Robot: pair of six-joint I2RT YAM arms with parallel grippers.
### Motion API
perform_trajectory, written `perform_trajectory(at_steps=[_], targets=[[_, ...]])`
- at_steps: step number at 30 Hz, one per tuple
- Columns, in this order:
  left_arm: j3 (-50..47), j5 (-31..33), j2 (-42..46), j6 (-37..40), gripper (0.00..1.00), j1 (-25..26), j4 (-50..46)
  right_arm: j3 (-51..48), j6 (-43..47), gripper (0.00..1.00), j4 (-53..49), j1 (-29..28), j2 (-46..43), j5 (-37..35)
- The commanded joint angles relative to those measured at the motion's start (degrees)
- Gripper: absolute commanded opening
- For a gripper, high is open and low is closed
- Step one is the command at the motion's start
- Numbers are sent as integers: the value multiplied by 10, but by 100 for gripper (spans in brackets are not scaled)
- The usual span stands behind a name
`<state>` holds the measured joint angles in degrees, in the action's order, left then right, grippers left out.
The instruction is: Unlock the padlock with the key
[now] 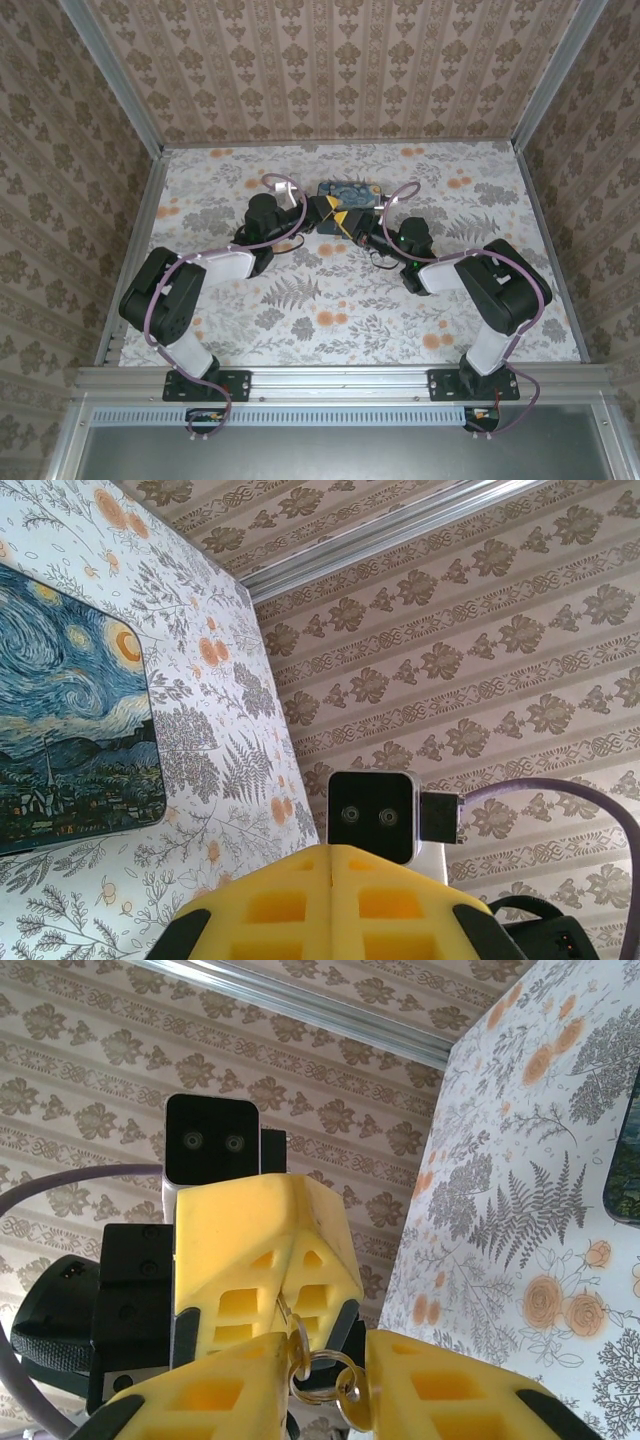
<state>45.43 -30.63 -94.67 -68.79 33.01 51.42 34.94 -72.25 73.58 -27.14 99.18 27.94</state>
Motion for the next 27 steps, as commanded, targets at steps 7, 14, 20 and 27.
perform_trajectory(at_steps=[7,14,20,27], targets=[[-3,4,-9,-7,0,5,34,16,-4,31,22,5,6,-14],[-4,4,-10,-7,0,6,34,22,-8,29,23,5,9,-12],[-3,5,-14,-7,0,8,38,23,-9,19,23,5,9,-12],[-13,12,-14,-13,0,9,47,20,-9,6,22,7,7,-19]])
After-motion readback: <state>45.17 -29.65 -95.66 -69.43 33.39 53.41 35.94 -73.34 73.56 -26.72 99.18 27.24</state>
